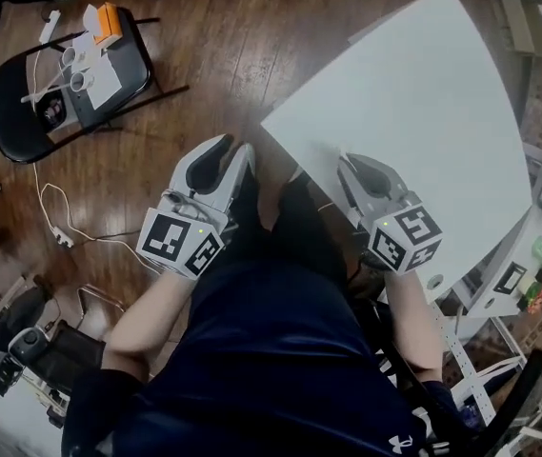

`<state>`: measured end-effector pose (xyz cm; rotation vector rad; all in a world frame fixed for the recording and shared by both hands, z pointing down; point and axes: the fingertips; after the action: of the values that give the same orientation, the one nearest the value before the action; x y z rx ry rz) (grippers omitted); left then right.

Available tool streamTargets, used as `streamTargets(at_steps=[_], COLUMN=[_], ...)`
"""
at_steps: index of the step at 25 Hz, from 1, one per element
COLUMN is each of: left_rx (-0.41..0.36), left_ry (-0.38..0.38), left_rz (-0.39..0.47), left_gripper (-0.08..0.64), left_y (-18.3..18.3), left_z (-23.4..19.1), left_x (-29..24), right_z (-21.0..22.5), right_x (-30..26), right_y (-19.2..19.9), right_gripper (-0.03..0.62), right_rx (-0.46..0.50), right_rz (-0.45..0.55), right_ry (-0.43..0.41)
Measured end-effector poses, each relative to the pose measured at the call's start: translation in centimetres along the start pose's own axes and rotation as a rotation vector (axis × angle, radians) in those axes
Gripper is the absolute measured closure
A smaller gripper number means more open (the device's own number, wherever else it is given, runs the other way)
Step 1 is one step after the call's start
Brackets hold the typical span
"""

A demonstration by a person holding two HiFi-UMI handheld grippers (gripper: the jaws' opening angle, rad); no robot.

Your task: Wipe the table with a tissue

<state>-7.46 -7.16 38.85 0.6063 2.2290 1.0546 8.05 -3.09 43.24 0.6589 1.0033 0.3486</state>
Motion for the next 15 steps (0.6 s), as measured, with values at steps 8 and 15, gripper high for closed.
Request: streamTargets(at_steps=[8,15], left_rx=[-0.088,-0.122], left_ry=[0.106,0.133], left_rz=[0.121,0.156], left_gripper=[0.479,0.479], left_y=[-4.4,-7.1], left_z=[6.9,9.3], left_x=[-0.7,1.2], right_z=[0.7,-1.3], right_x=[8.8,14.2], right_y=[-6.2,-9.9], right_gripper=[0.565,0.565], right_rx=[-0.090,-0.077], right_rz=[0.322,0.553], right_ry=[0.044,0.127])
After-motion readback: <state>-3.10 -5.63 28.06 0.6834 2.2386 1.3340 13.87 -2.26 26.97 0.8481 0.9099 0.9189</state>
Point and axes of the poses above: the fingertips, and each gripper's own axes: x backward along the fingers, z to its right, y out of its underside, and after that the axes turned 8 degrees about y, right-handed
